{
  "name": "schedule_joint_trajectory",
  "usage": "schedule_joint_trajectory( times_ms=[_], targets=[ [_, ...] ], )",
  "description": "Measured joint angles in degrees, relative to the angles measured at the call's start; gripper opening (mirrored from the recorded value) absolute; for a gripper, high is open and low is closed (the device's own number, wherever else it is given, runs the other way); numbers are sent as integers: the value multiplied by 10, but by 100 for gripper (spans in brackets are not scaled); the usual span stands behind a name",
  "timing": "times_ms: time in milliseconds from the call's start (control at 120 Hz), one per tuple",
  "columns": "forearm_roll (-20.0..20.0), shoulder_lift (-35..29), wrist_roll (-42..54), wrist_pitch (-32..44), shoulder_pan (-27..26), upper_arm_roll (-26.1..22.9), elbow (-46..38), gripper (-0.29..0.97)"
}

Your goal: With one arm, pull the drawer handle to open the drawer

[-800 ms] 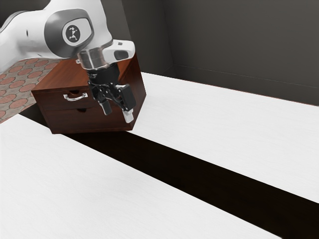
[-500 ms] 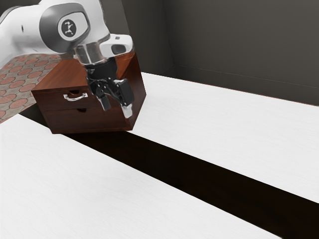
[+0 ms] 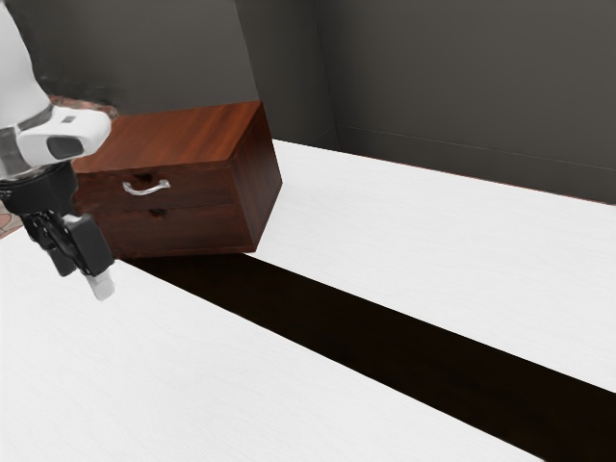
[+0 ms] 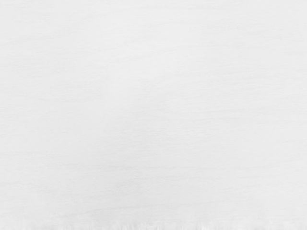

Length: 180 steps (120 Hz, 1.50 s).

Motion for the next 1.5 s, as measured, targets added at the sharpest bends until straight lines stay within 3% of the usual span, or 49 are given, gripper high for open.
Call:
schedule_joint_trajectory(
  times_ms=[92, 275, 417, 617, 1067, 1500],
  targets=[
    [12, -81, 31, 43, -6, 30, -107, 68],
    [32, -93, 138, 97, -7, 32, -148, 68],
    [69, -40, 213, 128, 1, 35, -132, 68],
    [78, 45, 319, 167, -2, 40, -82, 68],
    [45, 138, 518, 257, 48, 63, -28, 68],
    [21, 229, 645, 280, 64, 64, 53, 68]
  ],
)
